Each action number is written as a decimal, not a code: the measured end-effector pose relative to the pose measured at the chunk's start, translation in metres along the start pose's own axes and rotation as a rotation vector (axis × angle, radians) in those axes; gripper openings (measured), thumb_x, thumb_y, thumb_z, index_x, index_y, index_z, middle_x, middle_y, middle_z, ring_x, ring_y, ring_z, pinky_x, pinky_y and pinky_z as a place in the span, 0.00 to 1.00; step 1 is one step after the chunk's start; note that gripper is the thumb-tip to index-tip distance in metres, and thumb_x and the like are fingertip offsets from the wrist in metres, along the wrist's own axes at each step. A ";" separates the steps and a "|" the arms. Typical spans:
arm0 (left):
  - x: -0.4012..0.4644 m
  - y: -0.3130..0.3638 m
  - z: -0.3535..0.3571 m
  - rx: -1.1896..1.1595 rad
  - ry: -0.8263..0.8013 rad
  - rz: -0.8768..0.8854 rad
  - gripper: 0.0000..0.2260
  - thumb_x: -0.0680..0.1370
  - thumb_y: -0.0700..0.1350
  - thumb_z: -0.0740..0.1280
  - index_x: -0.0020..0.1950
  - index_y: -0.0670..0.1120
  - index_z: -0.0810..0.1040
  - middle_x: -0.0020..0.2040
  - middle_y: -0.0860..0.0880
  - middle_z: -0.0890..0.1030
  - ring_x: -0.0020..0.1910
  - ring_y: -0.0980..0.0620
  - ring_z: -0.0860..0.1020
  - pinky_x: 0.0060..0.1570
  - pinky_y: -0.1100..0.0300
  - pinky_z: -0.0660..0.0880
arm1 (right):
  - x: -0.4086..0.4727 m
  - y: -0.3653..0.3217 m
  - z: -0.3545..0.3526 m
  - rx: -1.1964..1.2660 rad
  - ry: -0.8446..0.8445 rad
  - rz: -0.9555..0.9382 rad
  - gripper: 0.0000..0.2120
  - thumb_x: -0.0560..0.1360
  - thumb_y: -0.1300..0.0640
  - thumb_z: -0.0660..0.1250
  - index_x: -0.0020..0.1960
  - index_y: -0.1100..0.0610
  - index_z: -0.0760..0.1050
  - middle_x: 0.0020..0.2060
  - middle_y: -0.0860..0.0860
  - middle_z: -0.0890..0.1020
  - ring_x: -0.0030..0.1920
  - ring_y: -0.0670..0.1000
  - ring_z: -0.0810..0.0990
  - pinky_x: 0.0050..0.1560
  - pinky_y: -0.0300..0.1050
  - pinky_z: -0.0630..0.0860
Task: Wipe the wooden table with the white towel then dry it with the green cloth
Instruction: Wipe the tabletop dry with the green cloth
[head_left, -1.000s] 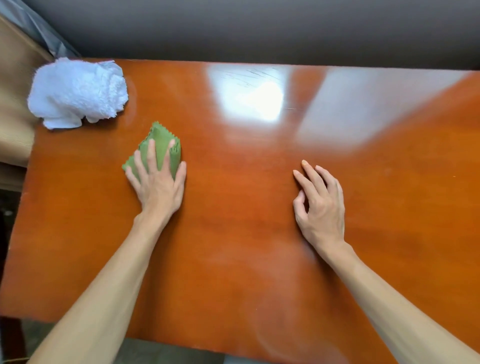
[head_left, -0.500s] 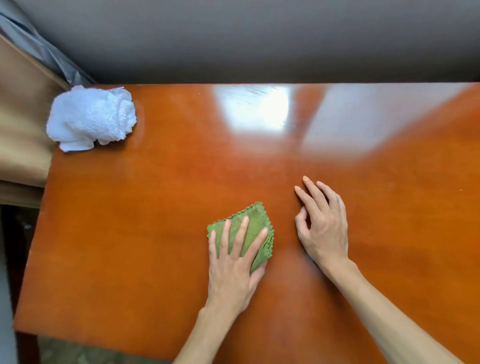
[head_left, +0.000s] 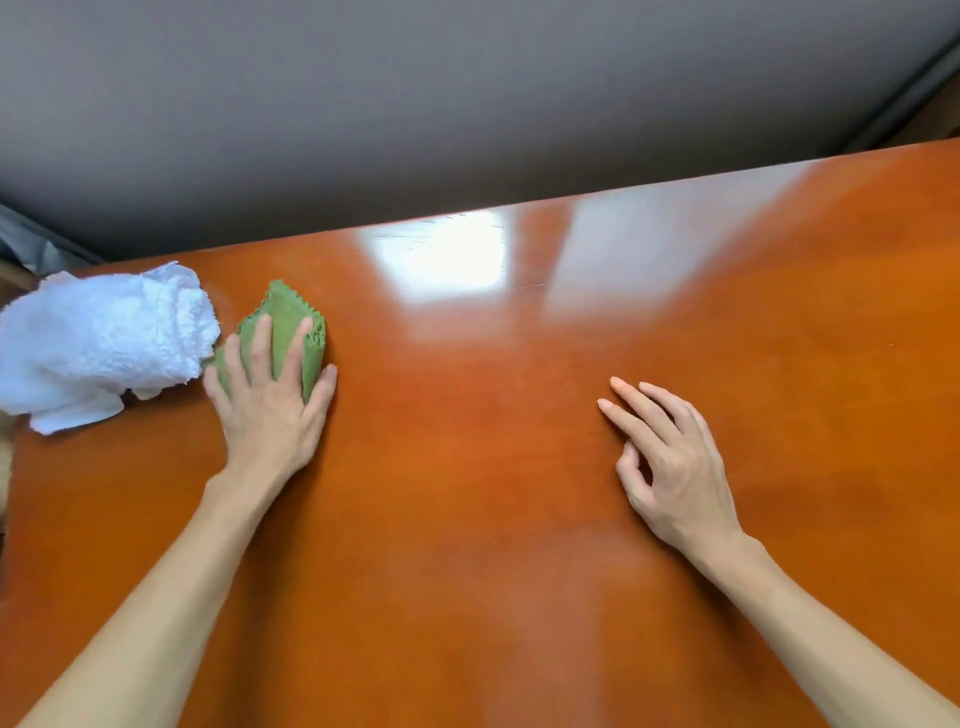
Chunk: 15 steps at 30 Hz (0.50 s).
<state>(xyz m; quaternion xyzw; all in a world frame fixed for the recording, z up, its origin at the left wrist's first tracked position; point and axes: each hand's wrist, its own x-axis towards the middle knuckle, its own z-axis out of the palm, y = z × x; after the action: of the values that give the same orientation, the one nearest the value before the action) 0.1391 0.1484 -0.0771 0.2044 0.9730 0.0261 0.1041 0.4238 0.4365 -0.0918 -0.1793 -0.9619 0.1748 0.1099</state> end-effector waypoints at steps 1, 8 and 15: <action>0.021 0.007 -0.002 -0.002 0.019 0.011 0.31 0.79 0.65 0.46 0.80 0.55 0.59 0.81 0.44 0.54 0.79 0.37 0.51 0.74 0.34 0.48 | -0.001 -0.001 0.000 -0.002 0.001 0.004 0.22 0.78 0.59 0.58 0.70 0.55 0.76 0.72 0.50 0.74 0.72 0.55 0.71 0.73 0.54 0.67; 0.051 0.098 0.005 0.052 0.023 0.273 0.28 0.80 0.63 0.46 0.80 0.58 0.57 0.82 0.43 0.54 0.79 0.34 0.51 0.74 0.32 0.47 | 0.000 -0.002 -0.002 0.001 0.002 0.036 0.23 0.77 0.60 0.57 0.69 0.57 0.77 0.71 0.50 0.75 0.71 0.56 0.72 0.72 0.51 0.67; -0.098 0.104 0.038 0.110 -0.031 0.664 0.39 0.70 0.64 0.68 0.79 0.60 0.60 0.81 0.46 0.59 0.79 0.36 0.55 0.73 0.32 0.51 | 0.001 -0.005 -0.002 -0.008 0.012 0.038 0.23 0.76 0.60 0.56 0.68 0.59 0.77 0.70 0.51 0.75 0.71 0.58 0.72 0.72 0.54 0.69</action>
<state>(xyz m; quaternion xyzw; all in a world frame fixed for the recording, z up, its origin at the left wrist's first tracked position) 0.2759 0.2046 -0.0856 0.5157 0.8516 0.0027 0.0935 0.4222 0.4330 -0.0877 -0.1990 -0.9584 0.1718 0.1115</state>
